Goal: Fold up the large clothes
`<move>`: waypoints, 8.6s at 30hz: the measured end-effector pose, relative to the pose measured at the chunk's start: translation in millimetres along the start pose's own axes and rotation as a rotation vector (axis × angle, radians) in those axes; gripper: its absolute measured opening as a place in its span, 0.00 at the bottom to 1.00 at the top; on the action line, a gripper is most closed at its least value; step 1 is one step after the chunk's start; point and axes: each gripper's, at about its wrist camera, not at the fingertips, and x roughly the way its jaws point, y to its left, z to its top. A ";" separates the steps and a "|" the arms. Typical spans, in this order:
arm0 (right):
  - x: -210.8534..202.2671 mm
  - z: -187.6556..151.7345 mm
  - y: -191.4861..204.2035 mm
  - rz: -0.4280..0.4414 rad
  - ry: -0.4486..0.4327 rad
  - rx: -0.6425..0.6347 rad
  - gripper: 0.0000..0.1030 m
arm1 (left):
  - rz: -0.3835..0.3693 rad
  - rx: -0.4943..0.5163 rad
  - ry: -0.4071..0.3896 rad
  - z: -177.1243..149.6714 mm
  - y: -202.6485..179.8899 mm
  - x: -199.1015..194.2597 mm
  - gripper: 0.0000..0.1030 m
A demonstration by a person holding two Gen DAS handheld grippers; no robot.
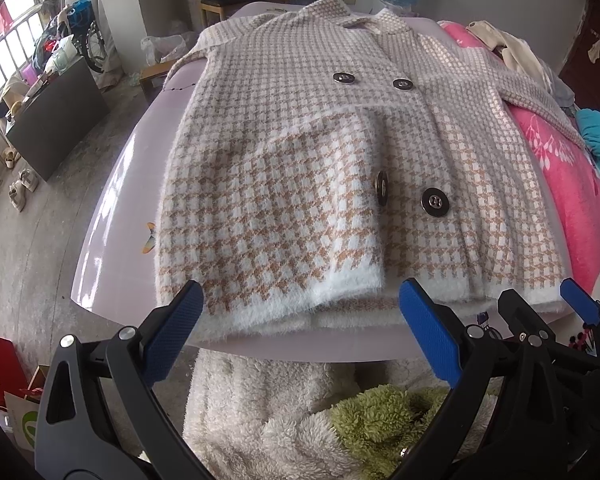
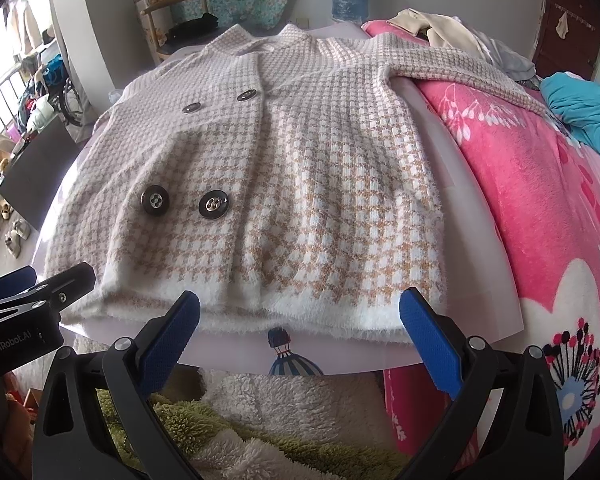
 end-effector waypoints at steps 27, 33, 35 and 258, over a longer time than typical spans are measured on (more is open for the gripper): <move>-2.6 1.3 2.4 -0.006 -0.007 -0.006 0.95 | -0.003 -0.003 -0.001 0.4 0.4 -0.9 0.92; -2.9 1.0 2.5 -0.008 -0.007 -0.007 0.95 | -0.003 -0.004 -0.002 0.2 0.4 -0.7 0.92; -3.1 1.3 2.2 -0.007 -0.008 -0.004 0.95 | -0.004 -0.003 -0.003 0.2 0.5 -0.7 0.92; 230.1 305.2 -78.0 0.420 0.300 0.207 0.17 | -0.024 -0.159 -0.131 298.6 126.5 190.2 0.21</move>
